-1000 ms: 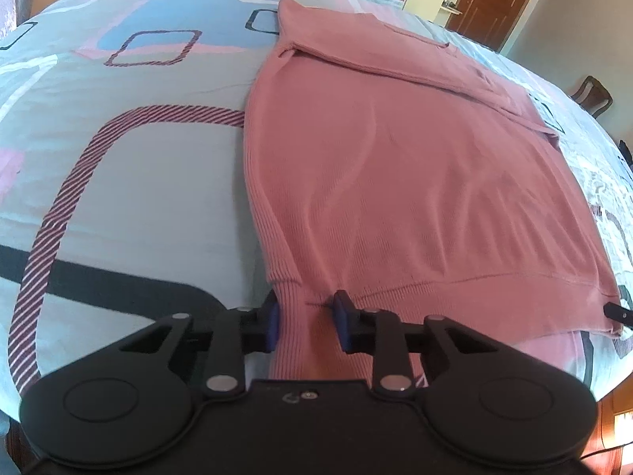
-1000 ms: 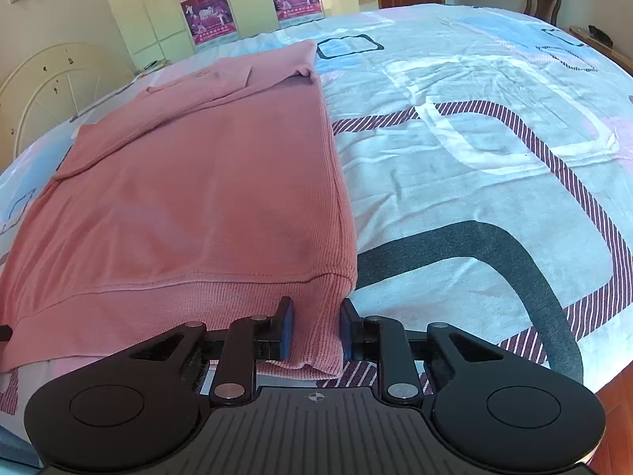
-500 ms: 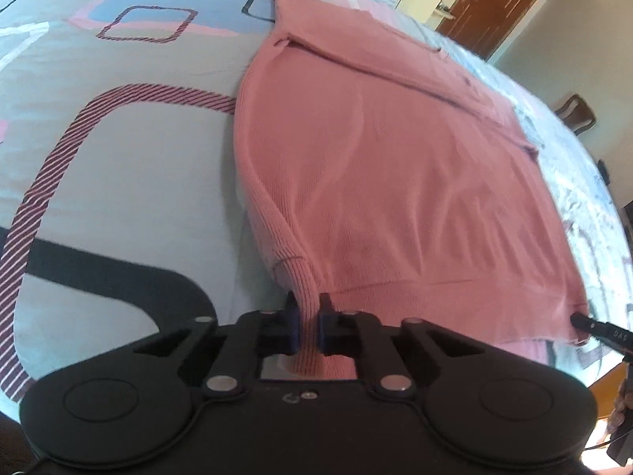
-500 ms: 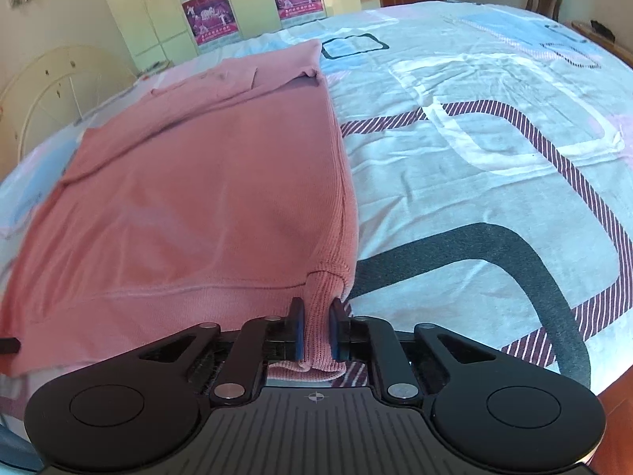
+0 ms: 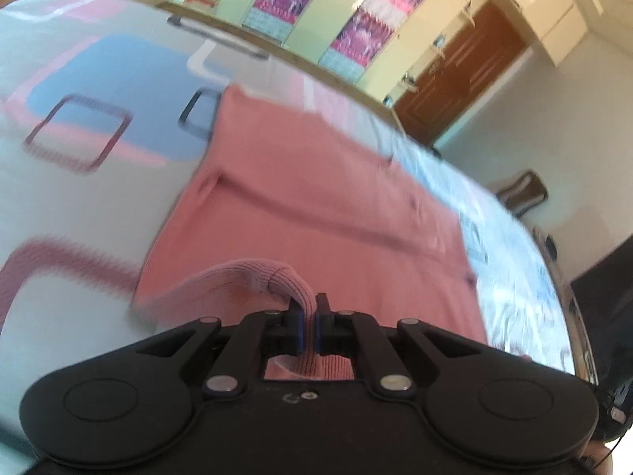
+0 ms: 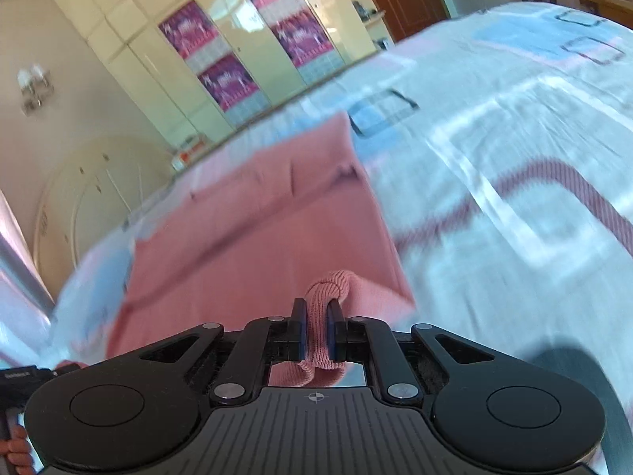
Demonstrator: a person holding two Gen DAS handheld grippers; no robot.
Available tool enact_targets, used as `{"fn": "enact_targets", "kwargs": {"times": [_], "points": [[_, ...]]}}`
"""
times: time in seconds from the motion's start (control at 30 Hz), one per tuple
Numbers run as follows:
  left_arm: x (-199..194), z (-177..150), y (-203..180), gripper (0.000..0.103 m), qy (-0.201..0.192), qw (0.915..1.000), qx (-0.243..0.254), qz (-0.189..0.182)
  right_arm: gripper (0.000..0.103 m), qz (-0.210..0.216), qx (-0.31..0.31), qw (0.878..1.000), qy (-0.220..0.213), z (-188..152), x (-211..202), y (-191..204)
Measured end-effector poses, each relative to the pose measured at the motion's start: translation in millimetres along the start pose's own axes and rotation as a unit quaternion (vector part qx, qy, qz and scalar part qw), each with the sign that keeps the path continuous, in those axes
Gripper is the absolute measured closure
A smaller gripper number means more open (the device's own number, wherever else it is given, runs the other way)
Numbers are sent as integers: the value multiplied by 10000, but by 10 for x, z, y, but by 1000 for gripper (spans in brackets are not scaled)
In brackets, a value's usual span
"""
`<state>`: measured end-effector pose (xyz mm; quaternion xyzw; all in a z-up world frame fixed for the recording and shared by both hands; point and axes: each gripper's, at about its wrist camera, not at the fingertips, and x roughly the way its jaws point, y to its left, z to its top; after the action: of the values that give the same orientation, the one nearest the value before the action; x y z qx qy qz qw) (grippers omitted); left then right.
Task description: Fold small clothes
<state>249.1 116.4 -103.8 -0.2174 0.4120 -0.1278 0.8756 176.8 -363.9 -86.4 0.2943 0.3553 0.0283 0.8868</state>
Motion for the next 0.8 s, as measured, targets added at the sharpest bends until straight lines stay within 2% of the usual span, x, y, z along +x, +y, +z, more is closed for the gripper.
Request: {"fn": "enact_targets", "kwargs": {"times": [0.17,0.33,0.43,0.57,0.67,0.7,0.73,0.77,0.8], "points": [[452,620,-96,99,-386,9992,-115,69,94,109,195,9991,-374,685,486,50],[998,1230,-66,99,-614,9970,-341,338,94,176,430,9981,-409,1346,1156,50],[1340,1457,15,99,-518,9959,-483,555,94,116,623,9977,-227,1601,1611,15],[1789,1568,78,97,-187,9942,-339,1006,94,-87,783,9968,120,1733,2126,-117],[1960,1582,115,74,-96,9896,-112,1429,93,-98,589,9978,271,1779,2285,-163],[1984,1609,151,53,-95,9891,-60,1468,88,-83,523,9983,262,1795,2294,-177],[1978,1634,187,22,-96,9885,-91,1506,83,-37,487,9986,219,1823,2295,-191],[1938,1652,227,14,-170,9888,-161,1472,69,-7,442,9990,108,1857,2265,-207],[1877,1670,270,13,-268,9897,-183,1398,56,-10,371,9993,-16,1878,2239,-193]]}}
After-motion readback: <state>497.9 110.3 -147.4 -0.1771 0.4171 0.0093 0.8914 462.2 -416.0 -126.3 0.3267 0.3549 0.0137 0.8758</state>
